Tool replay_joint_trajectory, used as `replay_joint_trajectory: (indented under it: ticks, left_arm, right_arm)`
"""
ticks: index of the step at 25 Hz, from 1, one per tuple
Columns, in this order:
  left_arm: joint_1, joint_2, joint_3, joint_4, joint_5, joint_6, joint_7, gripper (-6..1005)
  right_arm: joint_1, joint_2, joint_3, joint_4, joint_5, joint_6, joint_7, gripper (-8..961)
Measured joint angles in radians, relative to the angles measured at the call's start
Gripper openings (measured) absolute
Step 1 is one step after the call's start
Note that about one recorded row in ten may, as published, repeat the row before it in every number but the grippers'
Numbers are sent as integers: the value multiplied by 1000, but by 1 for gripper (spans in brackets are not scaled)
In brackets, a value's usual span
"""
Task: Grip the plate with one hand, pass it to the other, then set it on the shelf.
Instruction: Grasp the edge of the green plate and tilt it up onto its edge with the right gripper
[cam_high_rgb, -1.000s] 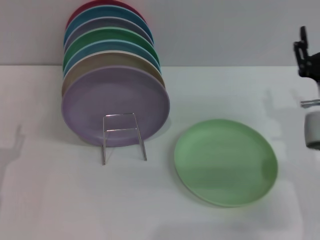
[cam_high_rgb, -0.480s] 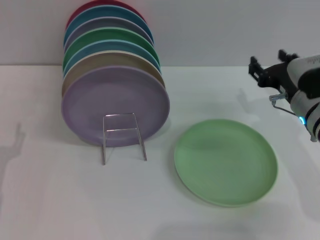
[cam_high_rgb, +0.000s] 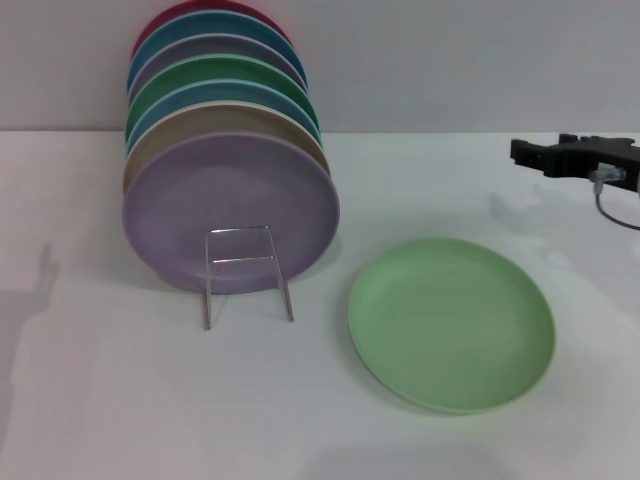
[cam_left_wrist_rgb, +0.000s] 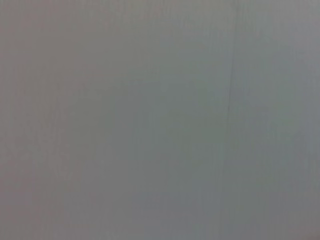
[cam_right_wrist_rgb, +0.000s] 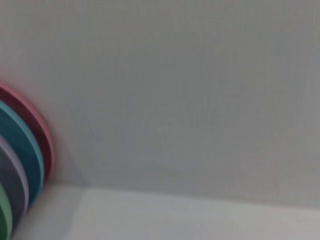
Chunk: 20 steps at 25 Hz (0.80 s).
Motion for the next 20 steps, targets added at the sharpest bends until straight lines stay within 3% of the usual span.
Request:
replay_joint_trajectory:
  ticks: [2, 3, 4, 5, 7, 12, 20]
  left_arm:
    - [-4, -1, 1, -1, 1, -5, 0, 804]
    - [-6, -1, 1, -2, 1, -8, 0, 804]
    - [-8, -1, 0, -3, 0, -11, 0, 804]
    - [-8, -1, 0, -3, 0, -11, 0, 804]
    - [-15, -2, -3, -3, -2, -17, 0, 804]
    - [-24, -2, -2, -5, -3, -22, -1, 804]
    - [-28, -2, -6, -5, -4, -24, -1, 804]
  right_arm:
    - [36, -1, 42, 46, -154, 169, 107, 685]
    - [36, -1, 42, 46, -154, 169, 107, 685]
    - [68, -3, 59, 56, -217, 282, 154, 686]
    - [68, -3, 59, 56, -217, 282, 154, 686]
    - [131, -6, 101, 42, -266, 439, 182, 686]
    - [204, -13, 163, 16, -327, 617, 233, 686]
    - [268, -31, 240, -21, -408, 768, 257, 682]
